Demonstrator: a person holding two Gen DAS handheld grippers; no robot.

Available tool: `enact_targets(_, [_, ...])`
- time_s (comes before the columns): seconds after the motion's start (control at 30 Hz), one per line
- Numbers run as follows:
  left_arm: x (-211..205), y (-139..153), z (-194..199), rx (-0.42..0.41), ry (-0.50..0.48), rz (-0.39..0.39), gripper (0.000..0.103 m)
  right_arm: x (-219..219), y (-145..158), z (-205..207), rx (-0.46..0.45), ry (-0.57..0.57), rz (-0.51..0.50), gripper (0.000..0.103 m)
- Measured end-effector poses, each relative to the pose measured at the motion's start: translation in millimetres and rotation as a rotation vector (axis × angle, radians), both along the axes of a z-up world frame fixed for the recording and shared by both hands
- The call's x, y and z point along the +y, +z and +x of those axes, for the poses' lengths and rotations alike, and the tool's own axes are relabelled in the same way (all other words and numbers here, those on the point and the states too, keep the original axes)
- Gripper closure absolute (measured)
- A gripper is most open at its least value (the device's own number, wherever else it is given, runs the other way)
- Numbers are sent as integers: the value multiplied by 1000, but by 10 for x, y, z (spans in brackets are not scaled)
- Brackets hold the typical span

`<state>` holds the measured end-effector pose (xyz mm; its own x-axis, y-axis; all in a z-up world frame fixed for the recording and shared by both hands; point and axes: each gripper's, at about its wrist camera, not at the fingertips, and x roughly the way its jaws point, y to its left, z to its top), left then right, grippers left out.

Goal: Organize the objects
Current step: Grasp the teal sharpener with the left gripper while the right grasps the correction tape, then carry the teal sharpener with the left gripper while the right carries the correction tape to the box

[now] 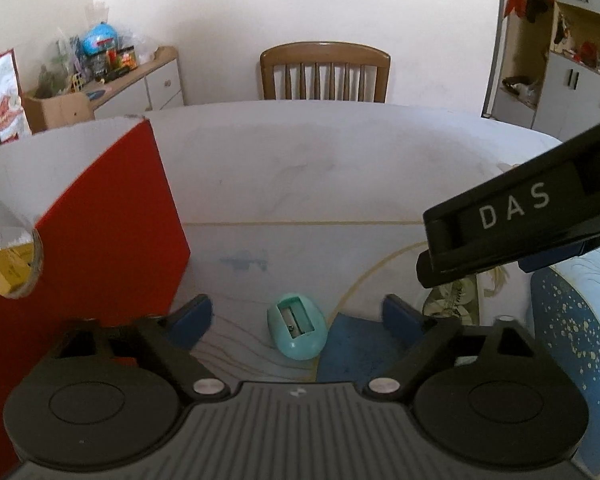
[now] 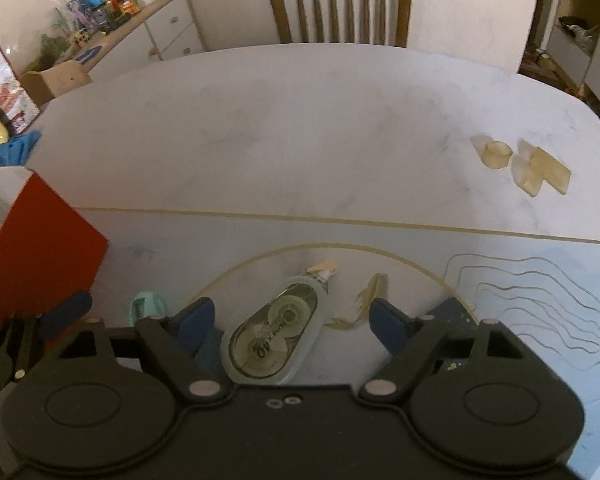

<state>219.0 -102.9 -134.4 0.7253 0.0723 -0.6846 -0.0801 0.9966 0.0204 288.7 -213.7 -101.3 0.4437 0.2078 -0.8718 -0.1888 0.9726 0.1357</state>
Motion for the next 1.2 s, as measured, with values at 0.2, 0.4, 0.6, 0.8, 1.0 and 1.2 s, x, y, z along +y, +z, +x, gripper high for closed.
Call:
enact_targets(0.2, [80, -87, 12, 16, 22, -14, 40, 96, -83, 24, 28, -28, -44, 26])
enact_targets(0.4, [138, -87, 7, 3, 31, -25, 50, 219, -167, 13, 49, -31, -92, 31])
enact_targets(0.6, [168, -83, -14, -9, 25, -34, 67, 269, -155, 21, 64, -48, -84, 45])
enact_targets(0.8, [194, -83, -13, -15, 24, -51, 71, 250, -161, -7, 57, -69, -74, 46])
enact_targets(1.0, [217, -65, -58, -14, 23, -57, 71, 110, -114, -82, 51, -84, -45, 47])
enact_targets(1.2, [209, 90, -187, -26, -1, -86, 71, -8, 67, -213, 25, -68, -20, 47])
